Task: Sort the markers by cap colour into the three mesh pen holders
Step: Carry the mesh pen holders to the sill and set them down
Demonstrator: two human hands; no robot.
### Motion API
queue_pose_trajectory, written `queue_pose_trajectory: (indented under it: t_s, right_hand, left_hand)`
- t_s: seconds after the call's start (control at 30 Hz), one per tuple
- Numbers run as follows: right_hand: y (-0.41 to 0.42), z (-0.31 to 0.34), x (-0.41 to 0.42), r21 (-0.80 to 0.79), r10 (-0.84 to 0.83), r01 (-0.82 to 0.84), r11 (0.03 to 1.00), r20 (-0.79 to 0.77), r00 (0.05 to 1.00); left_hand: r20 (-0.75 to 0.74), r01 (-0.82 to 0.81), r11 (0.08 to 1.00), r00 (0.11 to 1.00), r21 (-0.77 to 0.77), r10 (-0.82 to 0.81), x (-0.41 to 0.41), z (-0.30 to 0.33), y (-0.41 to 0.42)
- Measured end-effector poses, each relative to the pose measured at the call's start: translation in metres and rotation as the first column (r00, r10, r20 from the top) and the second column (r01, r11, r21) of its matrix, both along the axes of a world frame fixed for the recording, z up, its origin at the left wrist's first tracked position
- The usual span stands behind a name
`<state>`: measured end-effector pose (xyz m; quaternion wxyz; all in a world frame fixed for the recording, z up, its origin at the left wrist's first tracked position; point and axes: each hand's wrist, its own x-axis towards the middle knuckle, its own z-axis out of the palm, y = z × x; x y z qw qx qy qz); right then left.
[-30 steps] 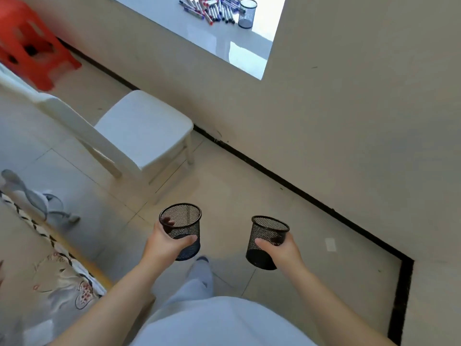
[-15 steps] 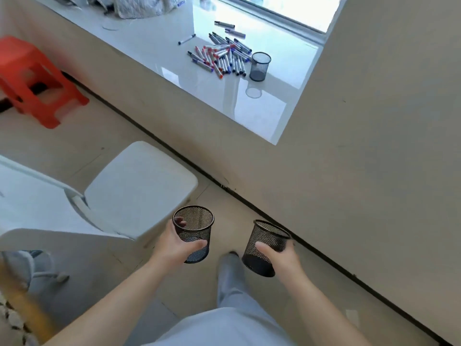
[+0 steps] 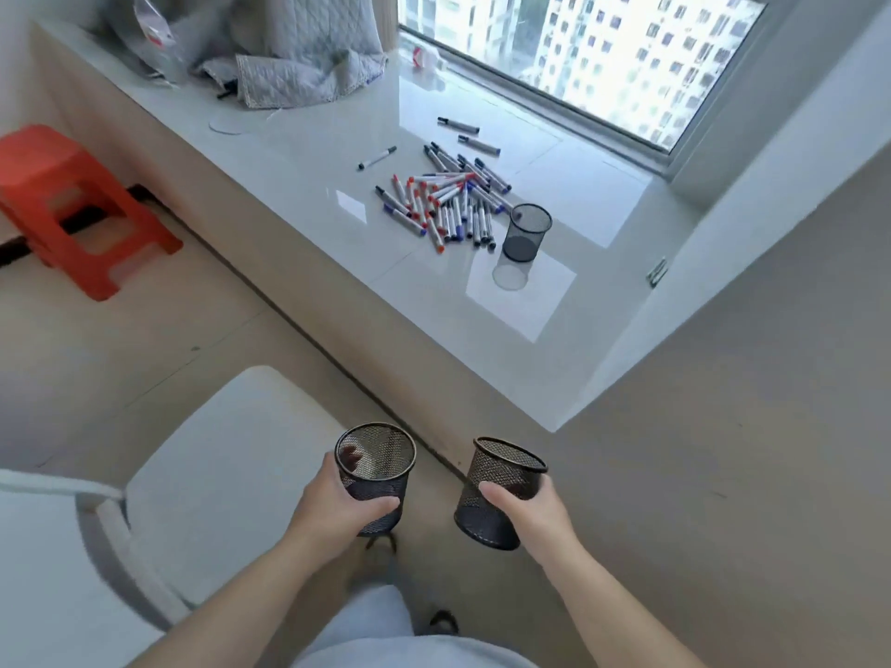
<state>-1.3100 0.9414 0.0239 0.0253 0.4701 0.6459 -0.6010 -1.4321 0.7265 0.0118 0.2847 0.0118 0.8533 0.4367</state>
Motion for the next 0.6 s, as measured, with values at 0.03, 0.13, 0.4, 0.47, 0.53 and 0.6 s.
queue_pose_trajectory:
  t_s: [0.03, 0.13, 0.4, 0.47, 0.53, 0.6]
  right_hand:
    - [0.007, 0.0, -0.014, 0.003, -0.008, 0.008, 1.0, -0.003, 1.0]
    - [0.021, -0.003, -0.051, -0.011, -0.072, 0.071, 0.997, -0.028, 0.997]
    - [0.065, -0.005, -0.123, 0.037, -0.261, 0.265, 0.963, -0.097, 0.96]
    - [0.078, -0.006, -0.133, 0.093, -0.318, 0.327, 0.94, -0.104, 0.942]
    - [0.092, -0.008, -0.142, 0.116, -0.347, 0.357, 0.927, -0.099, 0.933]
    - [0.104, -0.007, -0.151, 0.106, -0.371, 0.379, 0.919, -0.086, 0.925]
  left_hand:
    - [-0.007, 0.012, 1.0, 1.0, 0.023, -0.012, -0.018, 0.001, 0.01]
    - [-0.032, 0.087, 0.995, 0.996, 0.056, -0.086, -0.069, 0.004, 0.042]
    - [-0.098, 0.236, 0.971, 0.968, 0.028, -0.233, -0.163, 0.014, 0.119]
    - [-0.101, 0.247, 0.968, 0.965, 0.042, -0.242, -0.174, 0.011, 0.139]
    - [-0.09, 0.24, 0.969, 0.968, 0.056, -0.234, -0.184, 0.008, 0.158]
    - [-0.074, 0.214, 0.974, 0.975, 0.075, -0.209, -0.19, 0.007, 0.174]
